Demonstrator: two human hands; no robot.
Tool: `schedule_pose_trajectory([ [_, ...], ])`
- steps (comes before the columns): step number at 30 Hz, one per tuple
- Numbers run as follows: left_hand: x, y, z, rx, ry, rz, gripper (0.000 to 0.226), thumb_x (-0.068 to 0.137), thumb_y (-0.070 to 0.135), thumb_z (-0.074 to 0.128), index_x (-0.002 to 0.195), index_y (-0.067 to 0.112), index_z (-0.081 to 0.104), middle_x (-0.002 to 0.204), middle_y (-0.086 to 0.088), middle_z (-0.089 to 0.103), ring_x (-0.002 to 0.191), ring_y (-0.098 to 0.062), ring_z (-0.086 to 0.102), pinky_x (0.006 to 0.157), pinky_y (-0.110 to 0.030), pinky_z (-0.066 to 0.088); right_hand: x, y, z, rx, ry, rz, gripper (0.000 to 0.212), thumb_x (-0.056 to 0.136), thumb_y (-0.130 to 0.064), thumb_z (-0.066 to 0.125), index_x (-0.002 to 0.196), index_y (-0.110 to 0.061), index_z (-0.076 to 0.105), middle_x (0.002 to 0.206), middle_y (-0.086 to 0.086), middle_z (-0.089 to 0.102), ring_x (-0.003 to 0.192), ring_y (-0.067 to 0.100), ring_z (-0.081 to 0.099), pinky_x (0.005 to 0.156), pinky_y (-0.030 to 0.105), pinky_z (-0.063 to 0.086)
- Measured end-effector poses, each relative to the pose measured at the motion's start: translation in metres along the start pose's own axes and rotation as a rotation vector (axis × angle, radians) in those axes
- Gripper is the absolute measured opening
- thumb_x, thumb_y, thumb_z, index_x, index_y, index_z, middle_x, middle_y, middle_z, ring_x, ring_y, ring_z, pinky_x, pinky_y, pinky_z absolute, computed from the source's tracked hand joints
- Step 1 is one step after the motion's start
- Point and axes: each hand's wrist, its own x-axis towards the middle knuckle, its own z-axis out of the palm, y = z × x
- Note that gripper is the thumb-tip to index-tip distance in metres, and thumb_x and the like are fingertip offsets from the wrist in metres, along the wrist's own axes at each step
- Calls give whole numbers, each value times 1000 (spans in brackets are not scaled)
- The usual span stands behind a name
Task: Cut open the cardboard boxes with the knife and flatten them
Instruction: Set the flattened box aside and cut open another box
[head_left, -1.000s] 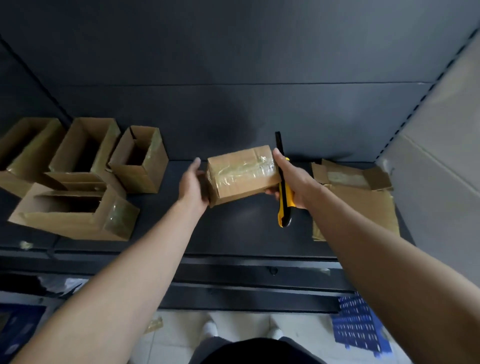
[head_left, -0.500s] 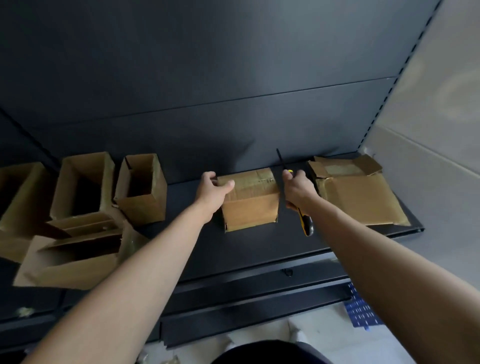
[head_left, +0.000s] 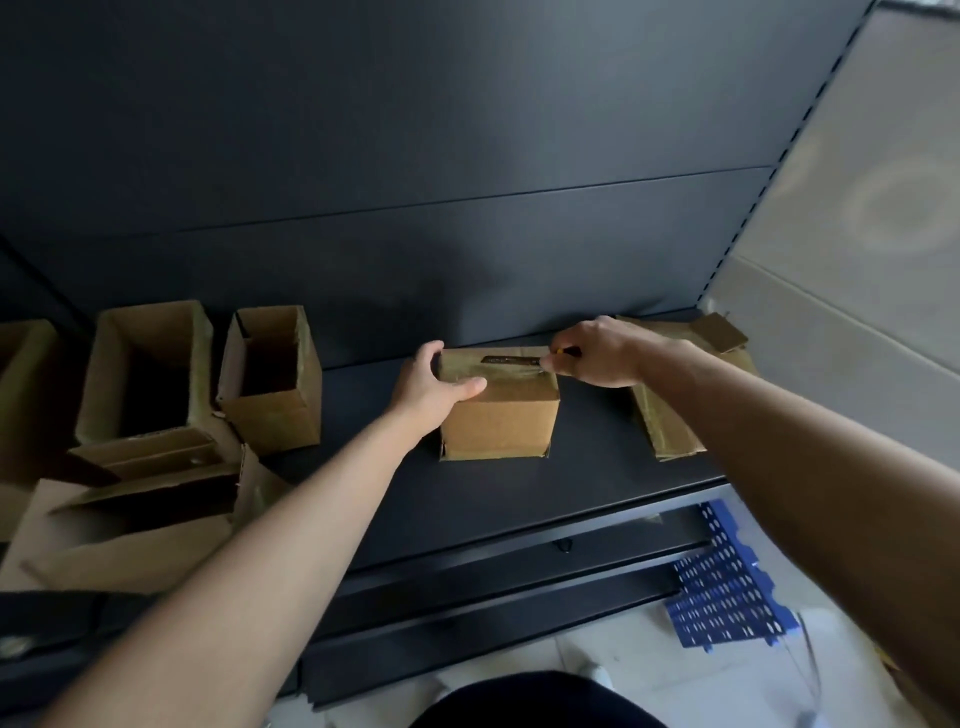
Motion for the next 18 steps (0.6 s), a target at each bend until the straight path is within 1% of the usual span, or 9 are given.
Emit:
schedule_pose_trajectory([
  [2,2,3,1,9,-24,-21,82,77,28,79,145,21,34,146,-4,36,131,-21,39,105,-31,35,1,-2,-5,-69,4,-12,37,95,-56,41,106,-28,62,108,0,58,97,24,53,74,28,37],
  [4,4,8,1,31,-36,-42,82,77,24,79,145,21,33,147,-4,35,132,-21,39,106,-32,36,5,-5,-9,-136,3,-51,34,96,-55,39,102,-29,61,108,1,58,98,26,54,74,29,37],
  [6,5,11,2,39,-29,-51,82,78,21,79,146,21,33,147,-4,35,132,-22,38,106,-33,36,7,-9,-14,-199,8,-98,36,95,-56,39,107,-31,61,110,2,59,102,27,55,74,30,40],
  [9,4,12,3,40,-13,-54,80,80,19,77,147,22,33,149,-4,33,135,-21,35,106,-32,34,9,-11,-19,-250,33,-136,38,95,-57,38,113,-33,61,111,1,60,104,28,56,72,29,38],
  [12,3,11,4,59,6,-49,78,80,22,77,146,24,35,148,-3,37,134,-22,38,109,-36,35,8,-11,-21,-288,78,-176,38,96,-55,38,114,-31,61,112,1,61,103,28,57,69,28,37],
  [14,3,10,5,64,16,-54,77,80,24,77,145,25,36,147,-3,40,133,-22,39,109,-38,36,8,-10,-22,-292,92,-189,37,96,-55,38,111,-30,61,110,1,60,102,29,56,68,29,37],
  [18,1,12,6,75,25,-66,76,81,23,75,146,25,36,147,-2,40,134,-22,38,110,-39,35,7,-9,-22,-288,96,-202,36,95,-56,38,107,-31,61,96,-1,54,99,29,56,67,30,39],
])
